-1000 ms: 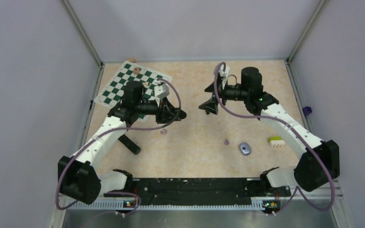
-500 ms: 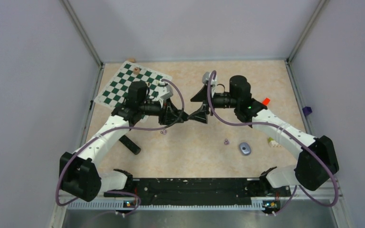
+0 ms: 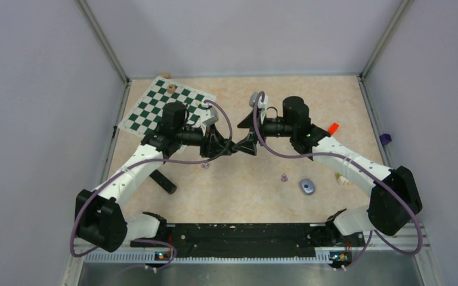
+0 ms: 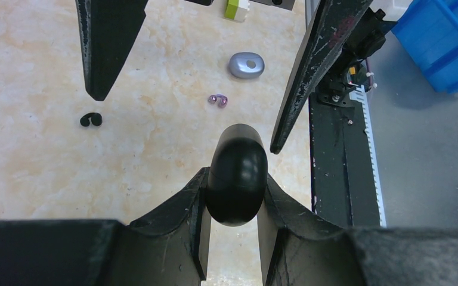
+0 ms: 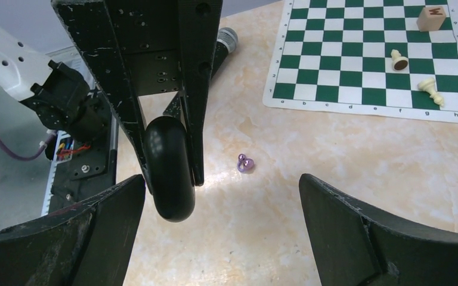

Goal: Insert the wireless bluetooth earbuds into the charging case
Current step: Open the charging case to the charging case.

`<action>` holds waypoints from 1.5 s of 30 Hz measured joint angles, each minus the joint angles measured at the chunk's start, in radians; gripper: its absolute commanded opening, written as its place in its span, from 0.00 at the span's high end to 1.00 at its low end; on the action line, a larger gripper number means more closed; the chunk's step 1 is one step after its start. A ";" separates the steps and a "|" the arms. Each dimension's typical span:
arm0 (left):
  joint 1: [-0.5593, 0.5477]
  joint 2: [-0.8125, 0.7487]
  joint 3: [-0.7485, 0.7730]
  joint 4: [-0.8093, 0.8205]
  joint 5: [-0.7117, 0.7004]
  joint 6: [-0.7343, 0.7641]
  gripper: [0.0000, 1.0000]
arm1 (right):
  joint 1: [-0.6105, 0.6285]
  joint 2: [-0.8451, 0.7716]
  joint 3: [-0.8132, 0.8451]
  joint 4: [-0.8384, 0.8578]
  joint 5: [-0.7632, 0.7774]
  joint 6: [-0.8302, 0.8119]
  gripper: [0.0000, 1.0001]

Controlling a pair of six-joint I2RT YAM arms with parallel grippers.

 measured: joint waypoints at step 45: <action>-0.002 0.000 -0.007 -0.001 0.009 0.004 1.00 | -0.024 -0.082 0.003 -0.098 0.191 -0.138 0.01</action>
